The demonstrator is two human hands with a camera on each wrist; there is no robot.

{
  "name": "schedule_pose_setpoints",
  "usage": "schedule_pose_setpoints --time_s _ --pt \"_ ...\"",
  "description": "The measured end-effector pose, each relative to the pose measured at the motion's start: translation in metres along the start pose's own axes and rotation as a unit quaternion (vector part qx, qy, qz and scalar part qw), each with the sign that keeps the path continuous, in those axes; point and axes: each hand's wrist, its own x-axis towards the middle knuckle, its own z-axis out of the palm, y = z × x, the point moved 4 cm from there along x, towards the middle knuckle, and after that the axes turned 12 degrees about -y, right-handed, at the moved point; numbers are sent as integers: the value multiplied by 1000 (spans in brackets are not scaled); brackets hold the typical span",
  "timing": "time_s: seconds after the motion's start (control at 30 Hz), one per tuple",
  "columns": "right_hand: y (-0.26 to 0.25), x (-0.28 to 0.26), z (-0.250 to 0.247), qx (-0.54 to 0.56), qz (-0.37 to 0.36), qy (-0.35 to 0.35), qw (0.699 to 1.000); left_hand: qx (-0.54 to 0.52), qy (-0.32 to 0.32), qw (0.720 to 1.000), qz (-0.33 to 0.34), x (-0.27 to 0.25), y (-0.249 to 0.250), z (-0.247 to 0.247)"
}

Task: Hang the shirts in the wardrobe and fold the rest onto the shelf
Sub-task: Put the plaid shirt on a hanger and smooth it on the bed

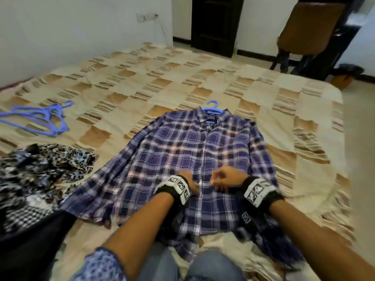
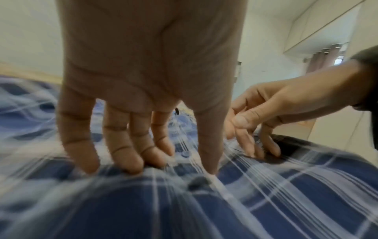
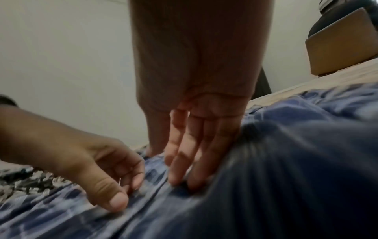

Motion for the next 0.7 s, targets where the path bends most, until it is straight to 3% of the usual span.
schedule_pose_setpoints --time_s 0.07,0.17,0.37,0.53,0.7 --pt "10 -11 30 -37 64 -28 997 -12 0 1000 -22 -8 3 25" --pt "23 -27 44 -65 125 -5 990 12 39 998 -49 -18 13 41" --pt "20 -28 49 -77 140 15 987 28 60 996 -54 -33 21 18" --pt "5 -22 46 -114 151 29 982 17 104 991 -83 -36 -20 -4" --pt "-36 0 46 -102 99 49 989 -31 46 995 -77 -29 -31 5"
